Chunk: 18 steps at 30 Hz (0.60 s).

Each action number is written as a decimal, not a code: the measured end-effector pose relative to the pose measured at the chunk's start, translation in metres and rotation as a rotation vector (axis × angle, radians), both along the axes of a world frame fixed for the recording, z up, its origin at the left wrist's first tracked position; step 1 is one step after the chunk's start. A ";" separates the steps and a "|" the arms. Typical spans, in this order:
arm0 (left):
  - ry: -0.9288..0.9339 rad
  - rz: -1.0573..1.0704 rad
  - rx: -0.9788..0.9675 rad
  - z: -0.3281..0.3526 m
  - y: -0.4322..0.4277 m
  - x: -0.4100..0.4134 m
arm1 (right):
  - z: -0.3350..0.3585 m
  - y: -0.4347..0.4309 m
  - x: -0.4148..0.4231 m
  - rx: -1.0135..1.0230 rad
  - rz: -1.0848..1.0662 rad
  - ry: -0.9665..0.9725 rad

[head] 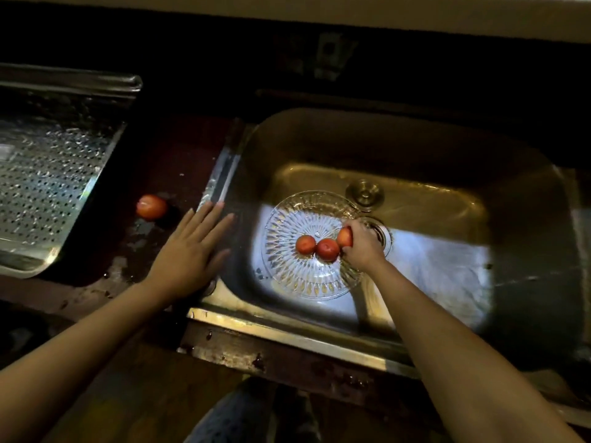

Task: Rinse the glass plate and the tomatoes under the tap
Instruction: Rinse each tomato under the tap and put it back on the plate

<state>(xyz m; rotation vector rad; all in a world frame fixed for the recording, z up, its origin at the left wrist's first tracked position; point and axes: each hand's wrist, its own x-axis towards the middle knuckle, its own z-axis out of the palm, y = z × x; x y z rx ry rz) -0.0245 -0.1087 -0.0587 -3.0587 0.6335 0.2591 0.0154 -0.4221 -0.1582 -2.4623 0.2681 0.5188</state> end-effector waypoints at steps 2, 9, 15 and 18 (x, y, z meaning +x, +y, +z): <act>0.014 -0.015 0.020 -0.003 0.011 -0.001 | -0.009 0.005 -0.001 -0.006 -0.006 0.040; 0.033 -0.020 -0.012 -0.008 0.005 -0.007 | -0.016 0.008 0.001 -0.076 0.081 0.111; 0.019 -0.094 0.004 -0.009 -0.002 -0.006 | 0.031 0.040 0.017 -0.051 0.091 -0.165; 0.025 -0.156 -0.013 -0.002 0.008 -0.007 | 0.071 0.081 0.036 0.073 0.288 -0.277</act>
